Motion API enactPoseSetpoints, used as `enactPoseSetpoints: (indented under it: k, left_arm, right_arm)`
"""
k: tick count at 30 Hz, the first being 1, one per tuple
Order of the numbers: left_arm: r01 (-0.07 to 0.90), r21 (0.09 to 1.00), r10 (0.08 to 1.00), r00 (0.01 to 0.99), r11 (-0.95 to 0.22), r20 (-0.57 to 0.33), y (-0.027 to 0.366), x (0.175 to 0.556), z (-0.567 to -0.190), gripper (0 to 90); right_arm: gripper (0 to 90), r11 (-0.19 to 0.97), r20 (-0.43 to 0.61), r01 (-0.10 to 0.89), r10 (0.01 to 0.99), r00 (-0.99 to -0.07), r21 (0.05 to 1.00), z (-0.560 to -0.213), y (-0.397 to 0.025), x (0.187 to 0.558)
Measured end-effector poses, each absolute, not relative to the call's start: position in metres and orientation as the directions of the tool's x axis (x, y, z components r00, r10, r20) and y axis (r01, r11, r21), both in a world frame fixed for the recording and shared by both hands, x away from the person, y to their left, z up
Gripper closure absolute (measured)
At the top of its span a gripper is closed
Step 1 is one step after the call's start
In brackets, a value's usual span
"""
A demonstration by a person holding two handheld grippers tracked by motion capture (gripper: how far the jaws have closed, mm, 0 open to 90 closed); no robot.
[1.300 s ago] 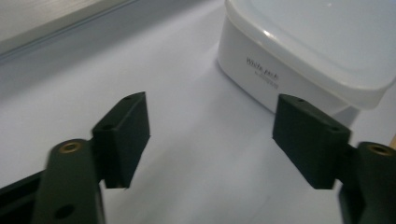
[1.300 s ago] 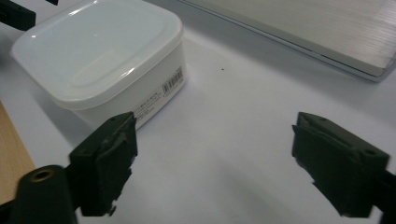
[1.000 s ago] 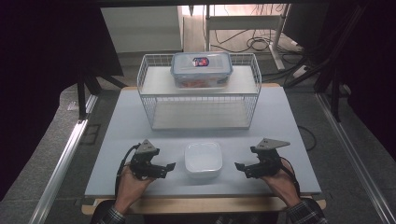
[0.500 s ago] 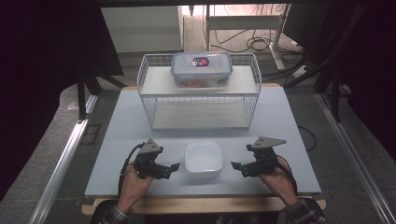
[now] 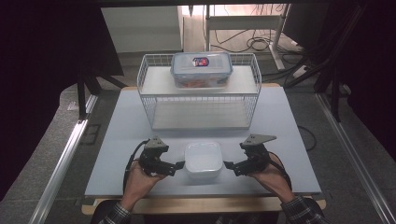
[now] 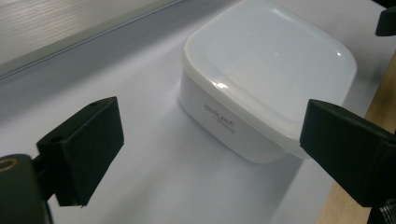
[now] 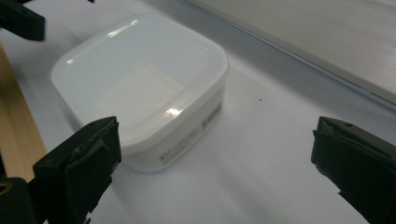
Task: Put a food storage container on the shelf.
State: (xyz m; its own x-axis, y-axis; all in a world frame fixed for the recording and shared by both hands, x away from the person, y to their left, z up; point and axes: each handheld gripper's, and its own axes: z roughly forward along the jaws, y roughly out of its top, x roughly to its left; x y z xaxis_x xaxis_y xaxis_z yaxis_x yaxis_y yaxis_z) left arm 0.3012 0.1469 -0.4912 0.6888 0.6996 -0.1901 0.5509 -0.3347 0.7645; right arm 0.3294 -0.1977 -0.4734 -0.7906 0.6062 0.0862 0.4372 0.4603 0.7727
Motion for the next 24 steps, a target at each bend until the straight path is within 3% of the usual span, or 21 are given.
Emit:
enactPoseSetpoints:
  k: [4,13,24]
  left_arm:
    - [0.54,0.764,0.703,0.692,-0.355,-0.162,0.14,0.303,-0.489,12.2]
    - [0.549,0.766,0.696,0.692,-0.334,-0.192,0.131,0.313,-0.487,17.6]
    - [0.581,0.745,0.683,0.691,-0.327,-0.238,0.122,0.321,-0.499,15.1]
  right_arm:
    - [3.2,0.45,0.118,0.462,0.607,-0.786,0.764,-0.471,-0.194,0.332]
    - [19.2,0.458,0.123,0.455,0.589,-0.799,0.764,-0.464,-0.177,0.339]
    - [22.5,0.485,0.14,0.472,0.572,-0.808,0.736,-0.472,-0.164,0.349]
